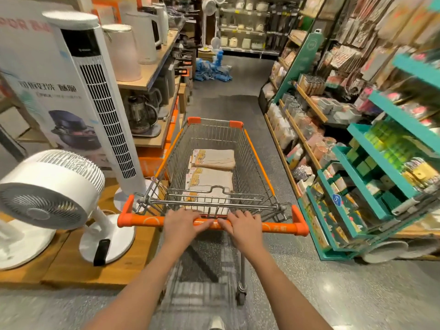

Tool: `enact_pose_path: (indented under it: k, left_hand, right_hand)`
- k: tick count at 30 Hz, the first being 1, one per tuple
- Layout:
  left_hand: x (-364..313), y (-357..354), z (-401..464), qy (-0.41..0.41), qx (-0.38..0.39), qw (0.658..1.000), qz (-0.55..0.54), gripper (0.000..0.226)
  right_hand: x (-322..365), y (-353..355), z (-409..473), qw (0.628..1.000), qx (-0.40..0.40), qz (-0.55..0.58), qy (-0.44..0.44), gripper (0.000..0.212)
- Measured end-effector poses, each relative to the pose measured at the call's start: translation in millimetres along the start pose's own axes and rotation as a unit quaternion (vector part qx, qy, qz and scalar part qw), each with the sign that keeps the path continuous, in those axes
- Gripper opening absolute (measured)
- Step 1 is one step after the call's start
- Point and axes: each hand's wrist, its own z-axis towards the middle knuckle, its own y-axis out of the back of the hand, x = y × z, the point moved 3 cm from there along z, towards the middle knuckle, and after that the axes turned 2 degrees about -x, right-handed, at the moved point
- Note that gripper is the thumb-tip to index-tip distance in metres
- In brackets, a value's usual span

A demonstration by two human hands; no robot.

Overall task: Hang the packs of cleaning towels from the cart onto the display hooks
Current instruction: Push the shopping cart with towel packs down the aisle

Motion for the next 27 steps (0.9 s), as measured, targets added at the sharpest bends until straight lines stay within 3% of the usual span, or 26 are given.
enact_pose_path:
  k: [11, 27]
  left_hand:
    - [5.2, -26.4, 145.4, 0.039, 0.051, 0.997, -0.035, 0.065]
    - [43.7, -63.2, 351.7, 0.04, 0.021, 0.997, -0.055, 0.062]
  right_hand:
    - [-47.5, -12.8, 145.1, 1.0, 0.022, 0.002, 0.019, 0.052]
    - [-84.5, -41.4, 356.4, 0.999, 0.049, -0.004, 0.017, 0.051]
